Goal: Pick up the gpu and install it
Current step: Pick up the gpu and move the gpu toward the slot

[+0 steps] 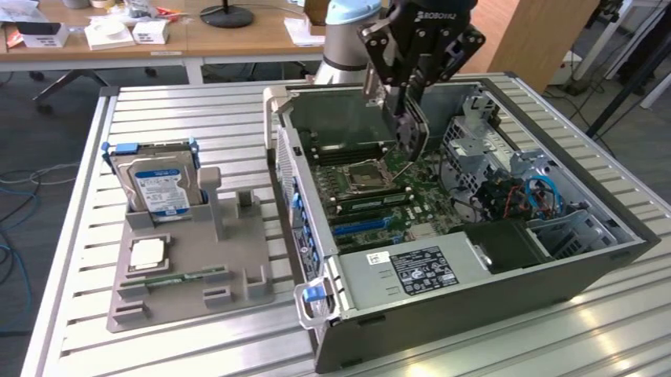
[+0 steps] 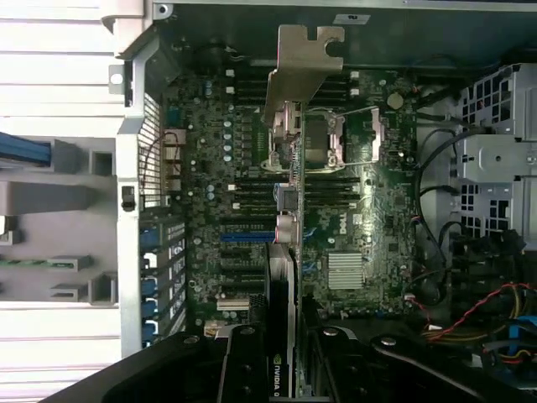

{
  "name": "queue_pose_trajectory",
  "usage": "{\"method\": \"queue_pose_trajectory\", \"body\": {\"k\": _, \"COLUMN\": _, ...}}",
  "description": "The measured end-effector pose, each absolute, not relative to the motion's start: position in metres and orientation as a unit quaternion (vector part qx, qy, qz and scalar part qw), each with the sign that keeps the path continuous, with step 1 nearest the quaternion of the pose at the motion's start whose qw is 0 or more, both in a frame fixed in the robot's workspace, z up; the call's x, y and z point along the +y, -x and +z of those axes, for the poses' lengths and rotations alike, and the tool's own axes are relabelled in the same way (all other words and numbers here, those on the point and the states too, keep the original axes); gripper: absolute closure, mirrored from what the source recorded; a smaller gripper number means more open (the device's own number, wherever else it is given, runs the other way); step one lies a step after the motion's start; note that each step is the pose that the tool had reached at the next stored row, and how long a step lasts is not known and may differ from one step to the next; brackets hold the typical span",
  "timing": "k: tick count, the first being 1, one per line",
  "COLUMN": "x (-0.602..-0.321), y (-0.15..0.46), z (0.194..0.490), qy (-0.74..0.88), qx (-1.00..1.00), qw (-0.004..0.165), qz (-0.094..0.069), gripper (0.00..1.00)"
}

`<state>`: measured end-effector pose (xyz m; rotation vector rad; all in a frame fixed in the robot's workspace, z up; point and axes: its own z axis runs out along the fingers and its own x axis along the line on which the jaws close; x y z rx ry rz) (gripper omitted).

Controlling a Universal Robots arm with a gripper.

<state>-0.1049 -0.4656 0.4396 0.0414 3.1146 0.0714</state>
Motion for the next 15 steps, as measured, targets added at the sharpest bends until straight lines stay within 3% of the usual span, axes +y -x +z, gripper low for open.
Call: {"method": "queue_pose_trajectory", "body": {"k": 15, "x": -0.466, "y": 0.052, "z": 0.44, "qy": -0.013, "qx": 1.0, "qw": 0.013, "qz": 0.023, "gripper": 0.73}}
